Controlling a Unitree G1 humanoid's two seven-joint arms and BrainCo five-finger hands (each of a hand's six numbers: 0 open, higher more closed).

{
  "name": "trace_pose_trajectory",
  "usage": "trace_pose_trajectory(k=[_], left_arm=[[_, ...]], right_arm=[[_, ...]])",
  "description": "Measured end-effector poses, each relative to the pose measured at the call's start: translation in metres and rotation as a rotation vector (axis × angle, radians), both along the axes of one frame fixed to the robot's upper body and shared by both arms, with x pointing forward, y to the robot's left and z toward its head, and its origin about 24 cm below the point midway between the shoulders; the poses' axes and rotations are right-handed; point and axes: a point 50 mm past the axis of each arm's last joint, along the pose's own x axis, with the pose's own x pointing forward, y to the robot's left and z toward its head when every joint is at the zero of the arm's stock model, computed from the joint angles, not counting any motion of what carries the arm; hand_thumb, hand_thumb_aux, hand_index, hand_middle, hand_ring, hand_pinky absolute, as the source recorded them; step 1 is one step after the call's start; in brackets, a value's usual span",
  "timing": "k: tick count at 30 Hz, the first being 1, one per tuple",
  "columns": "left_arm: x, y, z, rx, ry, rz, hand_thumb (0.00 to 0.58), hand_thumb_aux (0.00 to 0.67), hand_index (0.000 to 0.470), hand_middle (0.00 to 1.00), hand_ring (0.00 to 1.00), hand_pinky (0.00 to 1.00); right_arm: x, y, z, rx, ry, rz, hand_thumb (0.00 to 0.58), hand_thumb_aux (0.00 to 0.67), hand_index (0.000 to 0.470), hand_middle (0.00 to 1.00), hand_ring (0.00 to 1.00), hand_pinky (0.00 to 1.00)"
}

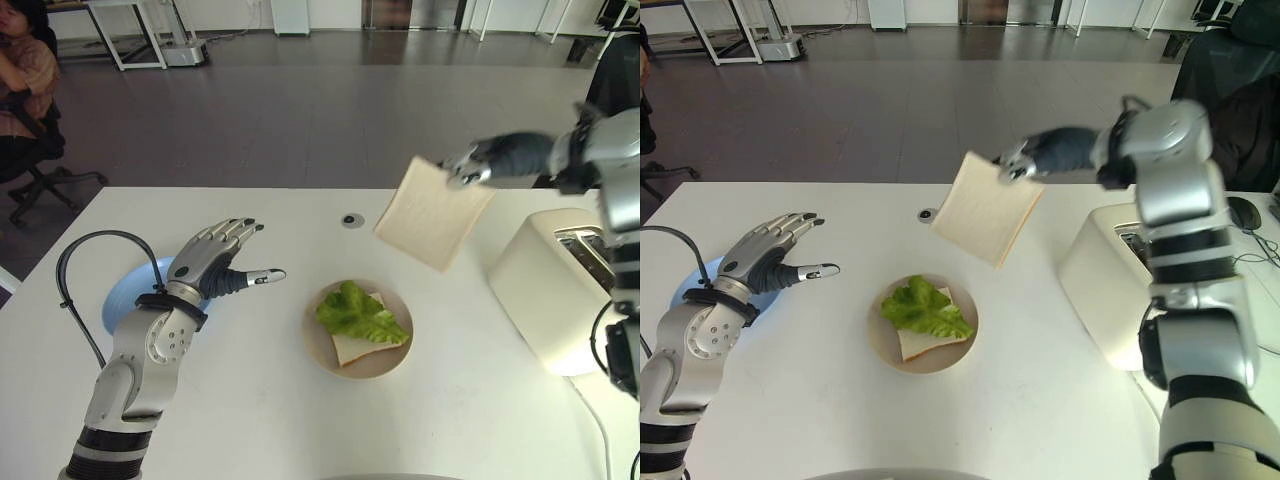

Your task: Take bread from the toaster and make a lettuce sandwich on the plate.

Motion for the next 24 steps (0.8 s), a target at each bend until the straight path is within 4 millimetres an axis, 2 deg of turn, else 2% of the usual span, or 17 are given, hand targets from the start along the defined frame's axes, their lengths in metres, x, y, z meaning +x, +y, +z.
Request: trace_pose_trajectory(k=[4,12,17,24], left_arm=[[0.001,-0.006,-0.002,-0.006,0.005,-0.027,0.000,0.000,0.000,0.00,0.00,0.00],[0.003,-0.011,-0.001,-0.011,-0.002,-0.041,0.000,0.000,0.000,0.00,0.00,0.00],[0.003,-0.012,-0.001,-0.010,0.001,-0.047,0.000,0.000,0.000,0.00,0.00,0.00],[0.003,-0.015,-0.003,-0.014,0.007,-0.056,0.000,0.000,0.000,0.00,0.00,0.00]], right_arm=[[-0.006,0.025,-0.043,0.043,0.119,0.034,0.580,0.670,0.470,0.00,0.00,0.00],[-0.019,0.056,-0.096,0.069,0.290,0.082,0.580,0.670,0.470,0.00,0.00,0.00],[-0.017,0.057,-0.125,0.022,0.321,0.062,0.580,0.670,0.470,0.00,0.00,0.00],[-0.003,0.056,-0.140,0.003,0.274,0.032,0.580,0.670,0.470,0.00,0.00,0.00]])
